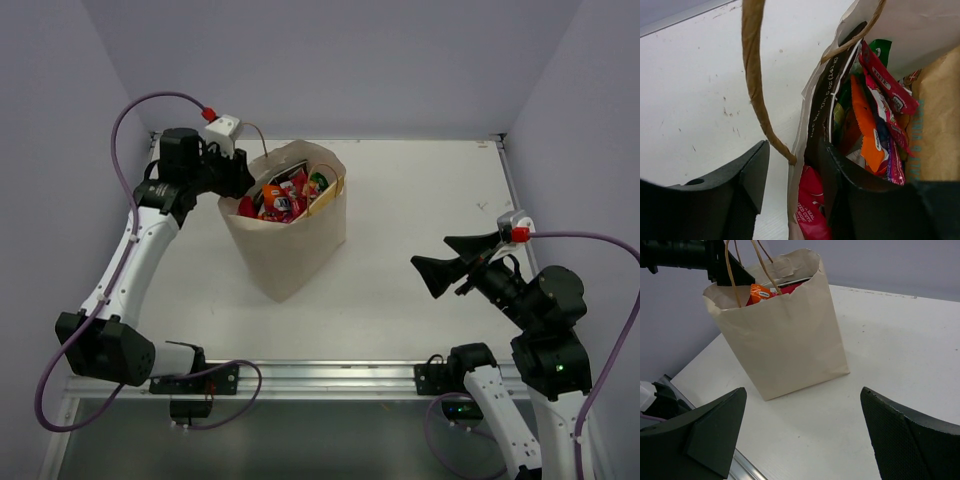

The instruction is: Take the snacks out of the paper bag

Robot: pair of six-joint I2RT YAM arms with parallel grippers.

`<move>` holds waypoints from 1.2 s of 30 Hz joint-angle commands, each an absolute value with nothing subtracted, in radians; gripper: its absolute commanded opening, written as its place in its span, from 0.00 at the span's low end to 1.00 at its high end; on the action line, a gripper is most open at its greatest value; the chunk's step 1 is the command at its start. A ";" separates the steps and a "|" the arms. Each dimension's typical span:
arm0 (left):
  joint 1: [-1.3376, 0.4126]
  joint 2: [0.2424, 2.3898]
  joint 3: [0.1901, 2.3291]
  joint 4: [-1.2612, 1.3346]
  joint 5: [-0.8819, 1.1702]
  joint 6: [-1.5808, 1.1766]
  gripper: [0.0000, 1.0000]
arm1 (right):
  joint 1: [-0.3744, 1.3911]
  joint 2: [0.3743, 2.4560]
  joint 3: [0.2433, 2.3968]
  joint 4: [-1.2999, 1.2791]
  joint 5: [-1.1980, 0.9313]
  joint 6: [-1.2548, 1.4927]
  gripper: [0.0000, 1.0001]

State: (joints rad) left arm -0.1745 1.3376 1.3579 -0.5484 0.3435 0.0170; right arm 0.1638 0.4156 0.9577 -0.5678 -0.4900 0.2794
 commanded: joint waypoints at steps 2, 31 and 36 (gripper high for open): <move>-0.155 1.305 1.319 -0.417 0.399 0.040 0.46 | 0.170 0.419 0.959 -0.546 -0.509 0.265 0.99; -0.172 1.155 1.463 -0.442 0.463 0.198 0.00 | 0.536 0.856 1.307 -0.419 -0.389 0.210 0.98; -0.261 1.120 1.398 -0.440 0.416 0.170 0.00 | 0.774 1.012 1.341 -0.367 -0.154 0.184 0.92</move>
